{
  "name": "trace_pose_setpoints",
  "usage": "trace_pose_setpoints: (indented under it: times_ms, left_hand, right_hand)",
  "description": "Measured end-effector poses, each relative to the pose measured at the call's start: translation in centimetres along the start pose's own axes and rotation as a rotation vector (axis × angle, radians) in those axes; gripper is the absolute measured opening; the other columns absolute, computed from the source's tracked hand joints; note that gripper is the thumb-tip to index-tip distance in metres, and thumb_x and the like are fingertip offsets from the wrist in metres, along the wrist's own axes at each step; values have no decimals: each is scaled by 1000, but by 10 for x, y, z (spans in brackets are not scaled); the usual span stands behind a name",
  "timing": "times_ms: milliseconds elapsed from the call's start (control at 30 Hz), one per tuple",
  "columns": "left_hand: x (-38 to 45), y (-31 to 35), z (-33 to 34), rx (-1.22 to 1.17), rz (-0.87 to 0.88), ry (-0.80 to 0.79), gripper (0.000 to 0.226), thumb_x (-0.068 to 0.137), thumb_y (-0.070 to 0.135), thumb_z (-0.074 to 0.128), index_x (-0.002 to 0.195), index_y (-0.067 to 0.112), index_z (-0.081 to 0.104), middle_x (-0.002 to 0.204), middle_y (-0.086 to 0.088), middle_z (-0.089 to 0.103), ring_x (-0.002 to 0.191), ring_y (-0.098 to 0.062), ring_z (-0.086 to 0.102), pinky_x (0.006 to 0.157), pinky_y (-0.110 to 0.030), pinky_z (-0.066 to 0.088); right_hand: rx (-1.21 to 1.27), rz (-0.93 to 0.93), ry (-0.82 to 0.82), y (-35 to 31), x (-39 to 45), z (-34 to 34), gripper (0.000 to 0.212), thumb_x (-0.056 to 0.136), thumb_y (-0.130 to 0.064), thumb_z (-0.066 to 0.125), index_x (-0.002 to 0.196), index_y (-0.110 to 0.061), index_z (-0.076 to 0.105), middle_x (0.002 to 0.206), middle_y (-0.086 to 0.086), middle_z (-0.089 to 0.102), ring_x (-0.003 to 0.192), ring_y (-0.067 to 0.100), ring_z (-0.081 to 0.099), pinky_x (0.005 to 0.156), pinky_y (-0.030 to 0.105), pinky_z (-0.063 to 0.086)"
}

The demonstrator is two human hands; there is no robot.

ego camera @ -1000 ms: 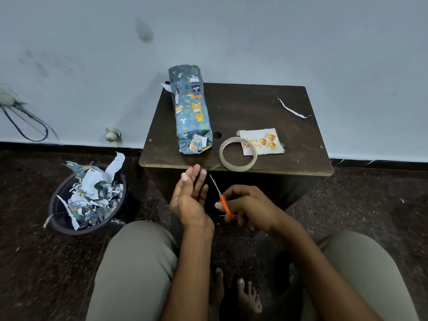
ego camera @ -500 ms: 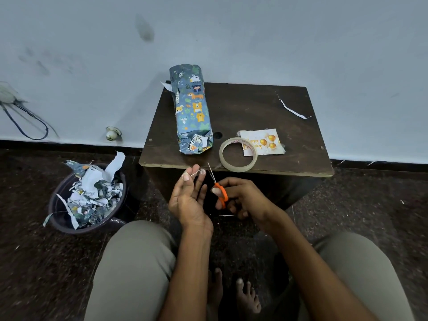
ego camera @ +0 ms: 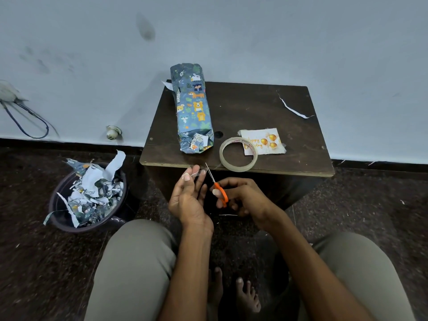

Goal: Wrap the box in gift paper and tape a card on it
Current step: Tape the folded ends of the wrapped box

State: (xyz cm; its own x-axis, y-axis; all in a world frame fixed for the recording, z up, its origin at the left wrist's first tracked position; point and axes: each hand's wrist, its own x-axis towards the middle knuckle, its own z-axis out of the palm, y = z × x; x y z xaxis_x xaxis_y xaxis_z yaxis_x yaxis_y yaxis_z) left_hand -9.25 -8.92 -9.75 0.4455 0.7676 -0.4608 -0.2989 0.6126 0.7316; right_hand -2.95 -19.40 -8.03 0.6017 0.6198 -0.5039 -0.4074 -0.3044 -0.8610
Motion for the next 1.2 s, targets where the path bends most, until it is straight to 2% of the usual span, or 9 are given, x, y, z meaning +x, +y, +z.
trace_pose_setpoints:
  times_ms: [300, 533, 600, 667, 767, 933, 1100, 1200]
  left_hand:
    - [0, 1, 0, 15, 8, 15, 19, 105, 16, 50, 109, 15, 69, 109, 0, 77, 93, -11, 75, 69, -15, 54]
    - [2, 2, -1, -1, 17, 44, 19, 105, 16, 51, 110, 14, 69, 113, -3, 76, 97, -14, 75, 71, -17, 54]
    - [2, 2, -1, -7, 26, 73, 18, 104, 14, 52, 110, 13, 69, 111, -2, 77, 97, -14, 75, 73, -18, 54]
    - [2, 3, -1, -12, 32, 100, 17, 104, 13, 53, 107, 14, 69, 107, 0, 78, 97, -14, 75, 74, -18, 54]
    - [2, 3, -1, -6, 46, 105, 17, 104, 13, 53, 105, 16, 69, 103, 2, 78, 96, -14, 75, 72, -17, 54]
    - [3, 2, -1, 13, 72, 108, 16, 104, 15, 54, 105, 17, 70, 105, 1, 78, 96, -13, 75, 70, -15, 53]
    - [2, 3, -1, 25, 75, 109, 16, 103, 15, 54, 106, 17, 70, 108, -1, 77, 98, -14, 75, 73, -16, 53]
    - [2, 3, -1, 23, 73, 114, 16, 103, 15, 54, 105, 17, 70, 109, -3, 77, 98, -14, 75, 72, -17, 53]
  right_hand:
    - [-18, -12, 26, 3, 1, -2, 16, 87, -13, 76, 103, -11, 79, 67, 6, 69, 46, 6, 36, 40, 16, 24]
    - [-43, -42, 22, 3, -1, -2, 20, 90, -6, 73, 110, -6, 76, 67, 8, 67, 44, -1, 54, 39, 13, 28]
    - [-46, -52, 23, 2, -2, -2, 21, 90, -1, 72, 111, -1, 75, 67, 8, 66, 44, -1, 55, 40, 11, 32]
    - [-68, -61, 22, 3, -1, -1, 22, 88, 4, 72, 110, 3, 75, 65, 6, 68, 49, 2, 60, 47, 10, 42]
    - [-120, -69, 33, 7, 5, 0, 22, 83, 5, 78, 103, -2, 78, 69, 4, 73, 61, 11, 67, 67, 20, 56]
    - [-216, -62, 84, 15, 13, 0, 19, 77, -6, 86, 93, -16, 82, 79, 11, 77, 72, 20, 72, 89, 41, 62]
    - [-293, -53, 80, 17, 15, 2, 20, 71, -22, 88, 89, -27, 82, 79, 7, 78, 80, 25, 76, 93, 49, 60]
    - [-307, -45, 74, 15, 13, 3, 26, 62, -37, 87, 87, -31, 82, 81, 5, 78, 82, 20, 74, 92, 49, 60]
